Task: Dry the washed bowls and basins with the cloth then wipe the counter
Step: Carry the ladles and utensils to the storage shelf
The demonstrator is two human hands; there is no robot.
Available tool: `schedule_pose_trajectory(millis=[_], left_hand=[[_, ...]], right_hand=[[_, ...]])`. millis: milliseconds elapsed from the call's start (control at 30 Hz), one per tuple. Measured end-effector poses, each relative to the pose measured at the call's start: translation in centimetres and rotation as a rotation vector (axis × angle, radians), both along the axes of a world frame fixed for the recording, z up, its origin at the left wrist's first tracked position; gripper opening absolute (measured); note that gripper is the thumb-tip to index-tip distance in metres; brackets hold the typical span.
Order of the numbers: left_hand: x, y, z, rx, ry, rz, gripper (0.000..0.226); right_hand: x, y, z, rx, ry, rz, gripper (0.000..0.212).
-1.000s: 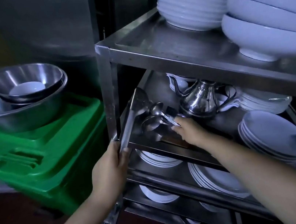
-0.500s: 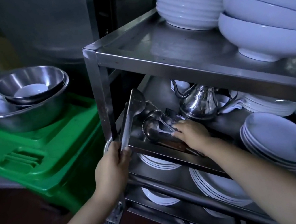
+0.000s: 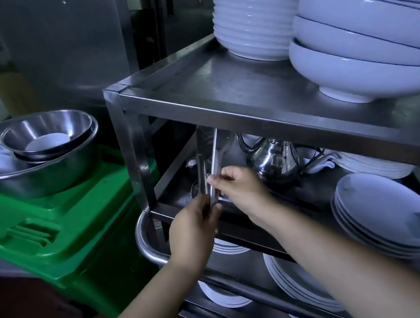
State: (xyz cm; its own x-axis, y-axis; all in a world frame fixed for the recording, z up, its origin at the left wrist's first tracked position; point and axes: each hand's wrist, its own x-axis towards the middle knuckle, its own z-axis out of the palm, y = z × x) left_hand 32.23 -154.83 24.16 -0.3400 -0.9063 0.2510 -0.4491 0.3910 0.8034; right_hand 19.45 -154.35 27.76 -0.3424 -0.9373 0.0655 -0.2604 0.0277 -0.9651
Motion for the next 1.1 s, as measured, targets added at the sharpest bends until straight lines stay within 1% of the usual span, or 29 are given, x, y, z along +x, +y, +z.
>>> schedule_pose_trajectory(millis=[33,100,167,267,300,400,467,567,633,867,967,1100], left_hand=[[-0.2,0.1,0.1,0.03,0.021,-0.038,0.013],[-0.2,0.0,0.4,0.092,0.06,-0.081,0.006],[0.6,-0.4,0.5,0.06,0.045,-0.022,0.006],[2.2,-1.4,1.1,0.035,0.059,0.099,0.012],[2.6,-1.6,1.2,0.035,0.073,0.136,0.013],[3.5,-2.1,1.6,0.032,0.101,0.201,0.014],[3.9,-2.1,1.6,0.043,0.12,0.206,0.016],[4.4,-2.1,1.5,0.039,0.12,0.22,0.017],[4.7,-2.3,1.3,0.044,0.117,0.223,0.016],[5.2,-3.3,0.9,0.077,0.144,0.155,0.018],[5.5,-4.3,0.7,0.088,0.141,0.11,0.019],[6.2,-5.7,0.7,0.086,0.145,0.053,0.022]], right_hand=[[-0.4,0.1,0.3,0.006,-0.005,0.003,0.037],[-1.6,0.3,1.2,0.036,0.081,0.004,0.032],[-3.4,0.4,2.0,0.09,0.269,0.005,0.027],[-5.8,0.8,1.7,0.163,0.533,0.021,0.036],[-6.2,1.0,1.3,0.182,0.649,0.029,0.037],[-6.4,1.0,-0.5,0.192,1.023,0.113,0.024],[-6.3,0.6,-1.6,0.167,1.159,0.178,0.022],[-6.1,0.2,-2.9,0.158,1.302,0.203,0.026],[-6.1,0.0,-3.4,0.145,1.343,0.193,0.028],[-5.9,0.1,-3.6,0.167,1.361,0.144,0.026],[-5.6,0.5,-3.5,0.116,1.356,0.049,0.022],[-5.0,0.7,-1.9,-0.004,1.323,-0.154,0.016]])
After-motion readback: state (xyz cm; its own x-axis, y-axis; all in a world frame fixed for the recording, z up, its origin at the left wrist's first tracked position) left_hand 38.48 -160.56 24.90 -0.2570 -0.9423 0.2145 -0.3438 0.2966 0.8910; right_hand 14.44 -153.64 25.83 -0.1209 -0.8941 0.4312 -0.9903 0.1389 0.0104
